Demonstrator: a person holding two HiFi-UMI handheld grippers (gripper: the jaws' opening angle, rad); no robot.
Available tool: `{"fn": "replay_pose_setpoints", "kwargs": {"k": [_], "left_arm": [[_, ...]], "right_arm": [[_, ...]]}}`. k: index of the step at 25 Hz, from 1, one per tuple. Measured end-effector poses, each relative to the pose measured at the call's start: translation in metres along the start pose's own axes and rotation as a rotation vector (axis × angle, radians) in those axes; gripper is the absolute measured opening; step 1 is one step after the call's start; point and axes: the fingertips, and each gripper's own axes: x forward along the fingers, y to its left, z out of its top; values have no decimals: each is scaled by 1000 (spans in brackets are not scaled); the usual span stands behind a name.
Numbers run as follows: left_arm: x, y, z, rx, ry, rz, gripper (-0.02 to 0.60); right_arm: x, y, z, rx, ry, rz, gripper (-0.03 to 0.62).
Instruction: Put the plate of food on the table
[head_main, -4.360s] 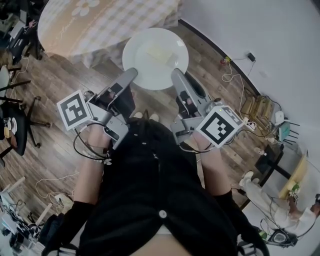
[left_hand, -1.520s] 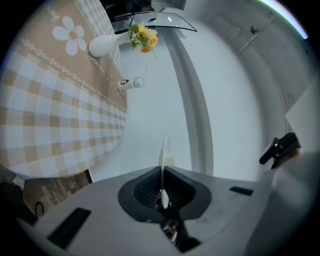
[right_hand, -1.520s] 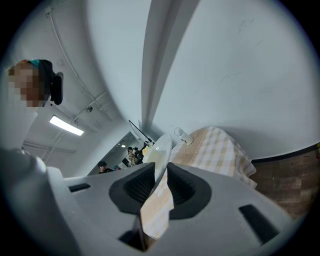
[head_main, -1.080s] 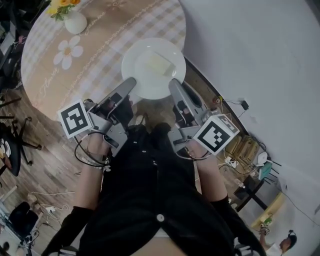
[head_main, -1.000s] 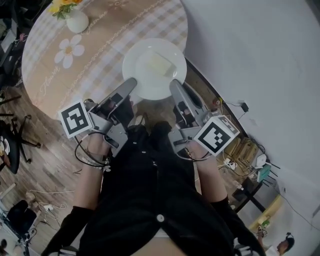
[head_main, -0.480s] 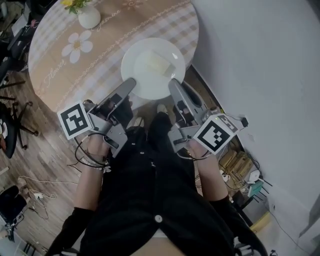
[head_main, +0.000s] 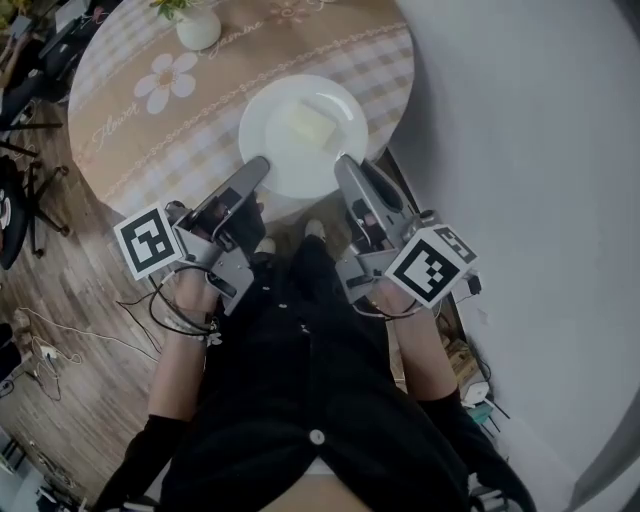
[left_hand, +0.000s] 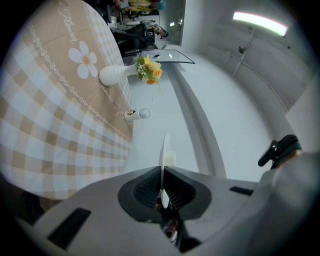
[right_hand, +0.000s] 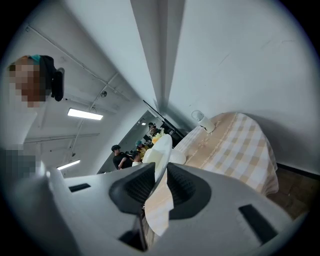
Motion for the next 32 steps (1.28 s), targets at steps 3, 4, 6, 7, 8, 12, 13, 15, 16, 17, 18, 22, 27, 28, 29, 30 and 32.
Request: {"fn": "replay_pose_setpoints", "kwargs": {"k": [3, 4, 6, 7, 8, 12, 13, 15, 16, 17, 18, 22, 27, 28, 29, 30, 32], "left_arm": [[1, -6, 0, 0, -53, 7, 10], [-1, -10, -1, 0, -73, 9, 10], [-1, -15, -3, 0, -111, 13, 10], [1, -15, -3, 0, -132, 16, 11], [2, -15, -4, 0, -155, 19, 9], [1, -16, -8, -6, -234, 34, 9], [0, -14, -9, -6, -251, 39, 10], [-4, -14, -11, -5, -290, 44, 10], [-5, -14, -11, -4, -310, 45, 11], [-6, -15, -12, -5, -328, 46, 11], [-8, -18, -13, -7, -343, 48, 10], [-30, -34, -9, -17, -390, 63, 10], [-40, -26, -3, -21, -418, 85, 10], [-42, -23, -2, -22, -421, 88, 10], [-44, -20, 0, -23, -422, 90, 9], [-45, -17, 2, -21, -422, 92, 10], [-48, -13, 5, -13, -420, 99, 10]], "right_arm": [[2, 2, 8, -6, 36, 36, 60], [2, 5, 10, -9, 49, 49, 60], [3, 7, 15, -14, 77, 77, 60], [4, 5, 16, -17, 91, 93, 60], [6, 3, 18, -19, 107, 110, 60], [9, 2, 21, -30, 166, 161, 60], [10, 2, 20, -32, 177, 174, 60], [11, 3, 18, -36, 200, 200, 60], [12, 3, 18, -36, 210, 212, 60], [13, 4, 18, -37, 220, 222, 60], [14, 6, 19, -39, 231, 231, 60], [16, 34, 17, -46, 273, 257, 60], [28, 36, 6, -33, 301, 277, 60], [31, 36, 3, -31, 303, 280, 60], [33, 35, 0, -29, 304, 283, 58], [36, 35, -3, -27, 305, 284, 59], [40, 33, -7, -25, 309, 282, 60]]}}
